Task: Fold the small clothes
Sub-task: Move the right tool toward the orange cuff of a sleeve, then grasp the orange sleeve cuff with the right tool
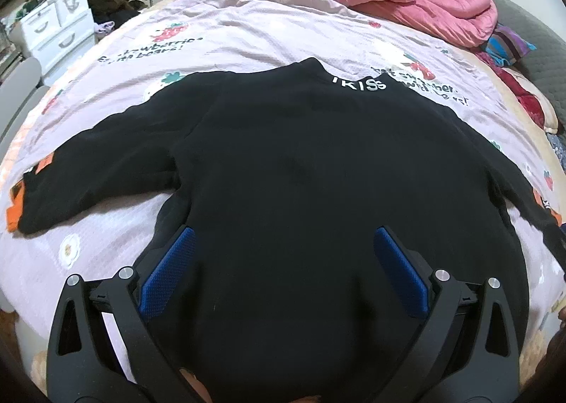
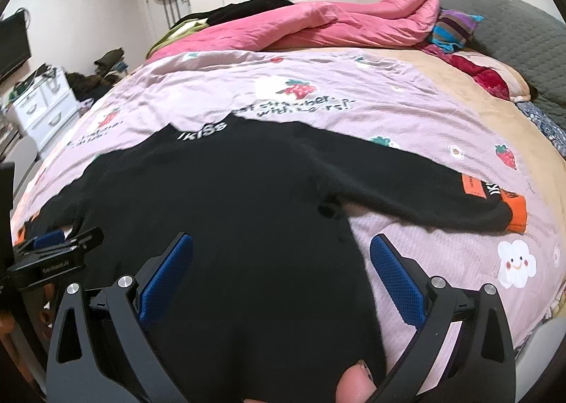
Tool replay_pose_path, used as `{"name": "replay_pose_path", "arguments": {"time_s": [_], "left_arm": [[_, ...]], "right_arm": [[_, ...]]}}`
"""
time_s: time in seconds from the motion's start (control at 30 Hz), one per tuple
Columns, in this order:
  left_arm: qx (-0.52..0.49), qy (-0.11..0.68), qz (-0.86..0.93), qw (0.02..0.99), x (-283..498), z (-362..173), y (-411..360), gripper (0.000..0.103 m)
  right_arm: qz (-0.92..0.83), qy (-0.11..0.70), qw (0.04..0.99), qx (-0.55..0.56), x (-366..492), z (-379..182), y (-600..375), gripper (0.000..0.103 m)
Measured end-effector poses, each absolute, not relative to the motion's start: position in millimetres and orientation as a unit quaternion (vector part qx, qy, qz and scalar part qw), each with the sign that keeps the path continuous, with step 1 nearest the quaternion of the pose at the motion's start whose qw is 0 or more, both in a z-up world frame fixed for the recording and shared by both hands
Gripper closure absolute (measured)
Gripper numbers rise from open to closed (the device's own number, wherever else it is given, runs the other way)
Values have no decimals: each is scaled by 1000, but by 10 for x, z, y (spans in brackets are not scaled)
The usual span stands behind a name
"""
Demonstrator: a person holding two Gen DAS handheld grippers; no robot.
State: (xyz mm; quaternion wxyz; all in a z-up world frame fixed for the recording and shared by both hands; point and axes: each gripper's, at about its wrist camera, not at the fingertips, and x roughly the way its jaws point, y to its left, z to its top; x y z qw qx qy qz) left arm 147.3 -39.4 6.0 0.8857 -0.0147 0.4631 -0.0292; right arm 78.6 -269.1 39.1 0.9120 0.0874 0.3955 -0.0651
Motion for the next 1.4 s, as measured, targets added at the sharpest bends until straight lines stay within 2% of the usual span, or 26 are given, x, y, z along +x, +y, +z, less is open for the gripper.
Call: {"name": "replay_pose_path", "arguments": {"time_s": [0.73,1.4], "left_arm": [[26,467,-56,882,2335,16,-676,8],[40,457,-98,883,2666,-81,-960,8]], "right_arm": [[-184,395,883,176,1226,190,-3718,4],[-309,394,822,272,751,-234,-4771,4]]}}
